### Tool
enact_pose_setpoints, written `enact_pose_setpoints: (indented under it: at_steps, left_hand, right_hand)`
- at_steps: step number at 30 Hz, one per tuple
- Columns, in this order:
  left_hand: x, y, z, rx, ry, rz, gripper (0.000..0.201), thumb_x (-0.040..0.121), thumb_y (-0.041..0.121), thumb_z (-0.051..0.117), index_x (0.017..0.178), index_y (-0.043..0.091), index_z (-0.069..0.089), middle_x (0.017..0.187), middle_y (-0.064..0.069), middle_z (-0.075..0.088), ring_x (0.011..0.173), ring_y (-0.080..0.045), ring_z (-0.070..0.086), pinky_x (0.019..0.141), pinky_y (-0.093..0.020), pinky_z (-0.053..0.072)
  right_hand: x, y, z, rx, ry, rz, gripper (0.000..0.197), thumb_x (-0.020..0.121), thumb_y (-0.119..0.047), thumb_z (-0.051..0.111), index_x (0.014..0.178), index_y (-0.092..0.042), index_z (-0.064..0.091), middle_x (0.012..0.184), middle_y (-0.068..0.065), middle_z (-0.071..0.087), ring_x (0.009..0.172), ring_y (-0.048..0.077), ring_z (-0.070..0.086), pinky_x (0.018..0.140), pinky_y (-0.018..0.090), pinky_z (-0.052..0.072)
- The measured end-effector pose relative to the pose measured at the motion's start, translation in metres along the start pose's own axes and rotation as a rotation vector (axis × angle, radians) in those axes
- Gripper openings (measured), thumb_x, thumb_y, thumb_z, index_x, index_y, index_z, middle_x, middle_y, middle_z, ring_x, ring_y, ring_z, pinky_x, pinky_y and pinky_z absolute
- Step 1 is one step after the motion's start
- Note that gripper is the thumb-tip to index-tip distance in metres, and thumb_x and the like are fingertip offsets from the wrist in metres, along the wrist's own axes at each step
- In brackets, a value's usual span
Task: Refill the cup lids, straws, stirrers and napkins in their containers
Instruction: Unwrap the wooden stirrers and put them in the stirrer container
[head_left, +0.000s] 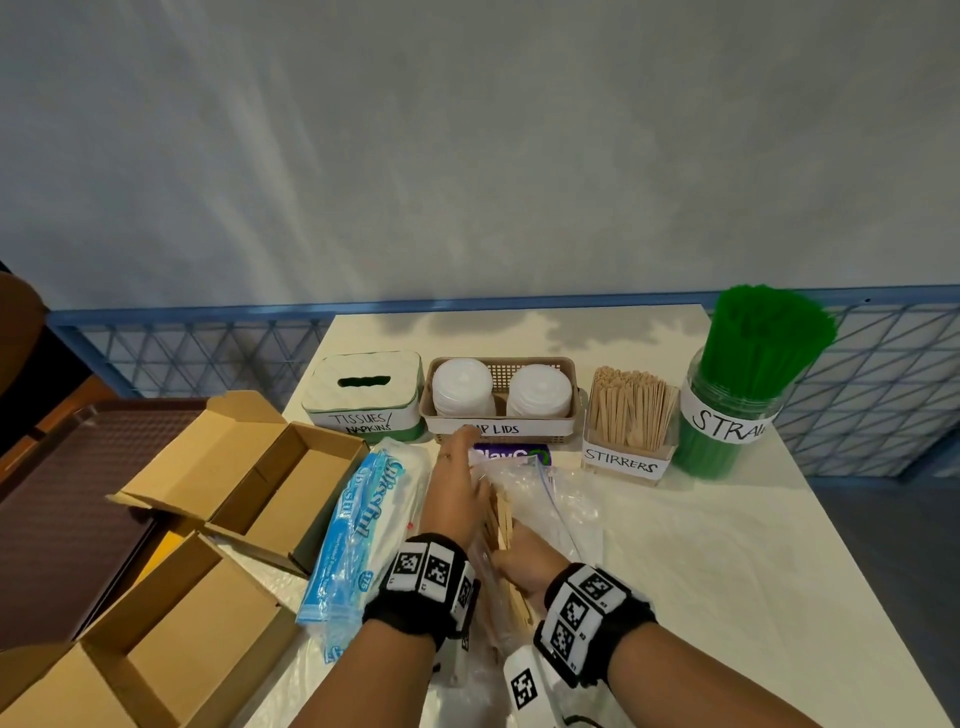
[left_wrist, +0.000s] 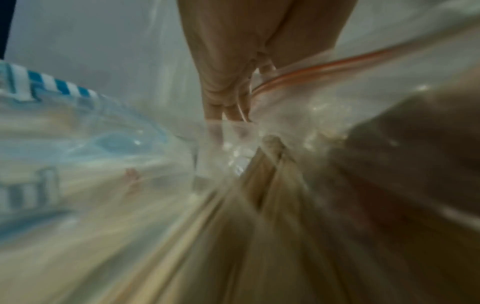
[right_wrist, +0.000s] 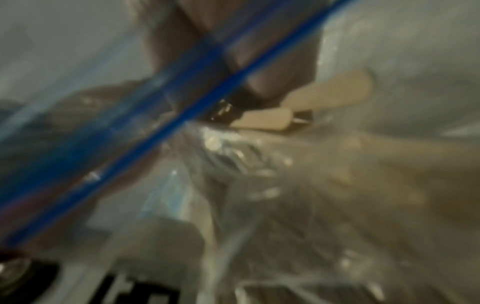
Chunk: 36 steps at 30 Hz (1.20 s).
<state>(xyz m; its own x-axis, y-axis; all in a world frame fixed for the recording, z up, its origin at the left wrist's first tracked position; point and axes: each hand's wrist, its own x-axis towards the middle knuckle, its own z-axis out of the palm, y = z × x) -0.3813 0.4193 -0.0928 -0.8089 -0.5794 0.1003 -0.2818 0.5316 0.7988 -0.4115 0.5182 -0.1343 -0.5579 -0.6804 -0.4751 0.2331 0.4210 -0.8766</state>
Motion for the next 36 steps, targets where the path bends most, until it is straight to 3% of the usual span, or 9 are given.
enact_pose_setpoints:
  at_steps: [6, 10, 14, 17, 21, 24, 29, 32, 36]
  left_hand:
    - [0.006, 0.001, -0.008, 0.079, -0.163, -0.060, 0.035, 0.091, 0.000, 0.044, 0.122, 0.010, 0.057, 0.118, -0.008, 0.064, 0.109, -0.020, 0.058, 0.085, -0.017, 0.037]
    - [0.003, 0.006, -0.009, 0.125, -0.273, -0.026, 0.033, 0.093, 0.007, 0.045, 0.121, 0.013, 0.061, 0.116, -0.003, 0.066, 0.105, -0.014, 0.058, 0.084, -0.015, 0.036]
    - [0.005, 0.004, -0.009, 0.013, -0.167, -0.098, 0.026, 0.088, -0.001, 0.047, 0.105, 0.019, 0.051, 0.094, -0.013, 0.067, 0.080, -0.018, 0.058, 0.075, -0.030, 0.046]
    - [0.012, -0.002, -0.012, 0.059, -0.020, -0.137, 0.025, 0.085, -0.006, 0.050, 0.081, 0.016, 0.040, 0.082, -0.008, 0.059, 0.076, -0.021, 0.057, 0.066, -0.022, 0.041]
    - [0.017, -0.009, -0.018, 0.184, -0.013, -0.171, 0.041, 0.083, -0.003, 0.054, 0.054, 0.024, 0.044, 0.068, 0.000, 0.057, 0.073, -0.017, 0.055, 0.069, -0.020, 0.040]
    - [0.018, -0.018, -0.018, 0.223, -0.079, -0.206, 0.035, 0.083, -0.005, 0.053, 0.060, 0.020, 0.060, 0.069, 0.004, 0.060, 0.074, -0.013, 0.056, 0.078, -0.023, 0.044]
    - [0.017, -0.032, -0.020, 0.247, -0.136, -0.230, 0.033, 0.084, -0.009, 0.049, 0.069, 0.014, 0.068, 0.078, 0.000, 0.064, 0.082, -0.017, 0.063, 0.080, -0.025, 0.048]
    - [0.013, -0.031, -0.021, 0.322, -0.181, -0.223, 0.025, 0.087, -0.004, 0.049, 0.085, 0.005, 0.072, 0.080, 0.001, 0.061, 0.080, -0.012, 0.057, 0.082, -0.022, 0.045]
    - [0.012, -0.024, -0.022, 0.421, -0.277, -0.256, 0.026, 0.088, -0.001, 0.049, 0.091, 0.010, 0.072, 0.103, -0.006, 0.068, 0.098, -0.018, 0.061, 0.090, -0.020, 0.041]
  right_hand:
    - [0.028, 0.029, 0.000, 0.006, 0.065, 0.019, 0.098, 0.041, -0.023, 0.069, 0.135, -0.018, 0.043, 0.126, 0.005, 0.056, 0.120, 0.025, 0.051, 0.096, 0.043, 0.050]
    - [-0.003, -0.012, -0.004, -0.022, 0.055, 0.034, 0.038, 0.076, 0.013, 0.053, 0.106, -0.010, 0.049, 0.097, 0.008, 0.057, 0.099, 0.022, 0.055, 0.085, 0.033, 0.052]
    - [-0.001, -0.012, -0.004, 0.047, 0.064, 0.017, 0.033, 0.079, 0.015, 0.049, 0.104, -0.005, 0.057, 0.081, 0.004, 0.056, 0.074, 0.012, 0.054, 0.060, 0.019, 0.047]
    - [-0.001, -0.010, 0.000, 0.036, 0.016, -0.003, 0.023, 0.073, 0.007, 0.054, 0.081, -0.013, 0.059, 0.076, 0.006, 0.056, 0.076, 0.018, 0.055, 0.072, 0.031, 0.048]
    - [-0.007, -0.013, 0.000, 0.058, -0.063, -0.060, 0.023, 0.067, -0.002, 0.059, 0.086, -0.014, 0.060, 0.083, 0.008, 0.060, 0.084, 0.022, 0.058, 0.079, 0.034, 0.050]
    - [-0.015, -0.016, -0.002, 0.112, -0.055, -0.112, 0.024, 0.076, 0.005, 0.058, 0.090, -0.015, 0.060, 0.081, 0.001, 0.061, 0.081, 0.016, 0.059, 0.073, 0.024, 0.049]
    - [-0.024, -0.023, -0.008, 0.171, 0.016, -0.265, 0.001, 0.086, -0.011, 0.058, 0.086, -0.012, 0.059, 0.073, 0.004, 0.062, 0.079, 0.015, 0.060, 0.088, 0.029, 0.048]
    - [-0.027, -0.036, -0.016, 0.249, 0.155, -0.335, 0.015, 0.093, -0.015, 0.053, 0.079, -0.012, 0.058, 0.065, 0.002, 0.058, 0.072, 0.014, 0.058, 0.079, 0.020, 0.046]
    - [-0.027, -0.054, -0.030, 0.384, 0.351, -0.356, 0.027, 0.093, -0.020, 0.054, 0.067, -0.013, 0.058, 0.061, 0.001, 0.055, 0.067, 0.015, 0.055, 0.081, 0.033, 0.045]
